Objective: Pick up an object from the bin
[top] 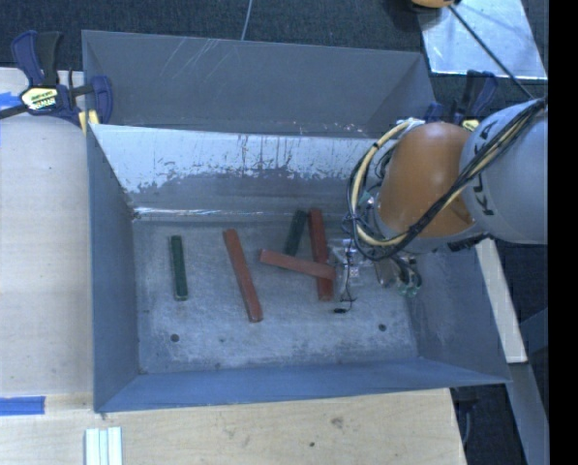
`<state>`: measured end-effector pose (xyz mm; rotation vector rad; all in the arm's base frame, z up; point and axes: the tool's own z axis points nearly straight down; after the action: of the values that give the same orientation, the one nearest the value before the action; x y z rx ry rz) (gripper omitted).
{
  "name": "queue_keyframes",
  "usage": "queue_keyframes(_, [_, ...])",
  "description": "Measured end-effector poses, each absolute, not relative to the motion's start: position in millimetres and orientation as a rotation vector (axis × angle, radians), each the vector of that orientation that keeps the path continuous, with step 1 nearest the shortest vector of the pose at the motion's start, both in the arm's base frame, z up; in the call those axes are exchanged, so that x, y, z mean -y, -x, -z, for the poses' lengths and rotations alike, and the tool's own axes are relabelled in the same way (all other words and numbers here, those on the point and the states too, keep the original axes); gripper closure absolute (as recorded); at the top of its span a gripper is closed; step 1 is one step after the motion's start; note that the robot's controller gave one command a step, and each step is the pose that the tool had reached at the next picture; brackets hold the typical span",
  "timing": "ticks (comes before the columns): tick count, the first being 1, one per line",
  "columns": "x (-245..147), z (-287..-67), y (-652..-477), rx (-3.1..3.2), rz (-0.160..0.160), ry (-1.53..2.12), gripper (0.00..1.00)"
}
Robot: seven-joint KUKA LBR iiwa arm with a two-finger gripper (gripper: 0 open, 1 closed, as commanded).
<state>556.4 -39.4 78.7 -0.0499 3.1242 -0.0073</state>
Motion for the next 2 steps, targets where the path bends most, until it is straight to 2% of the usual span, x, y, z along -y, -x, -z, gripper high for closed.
queue_keyframes(1, [37.7, -71.3, -551.5, -3.139, 0.002, 0.053, 0.00])
queue_keyframes(2, [37.2, -76.8, -557.8, -3.116, 0.003, 0.052, 1.00])
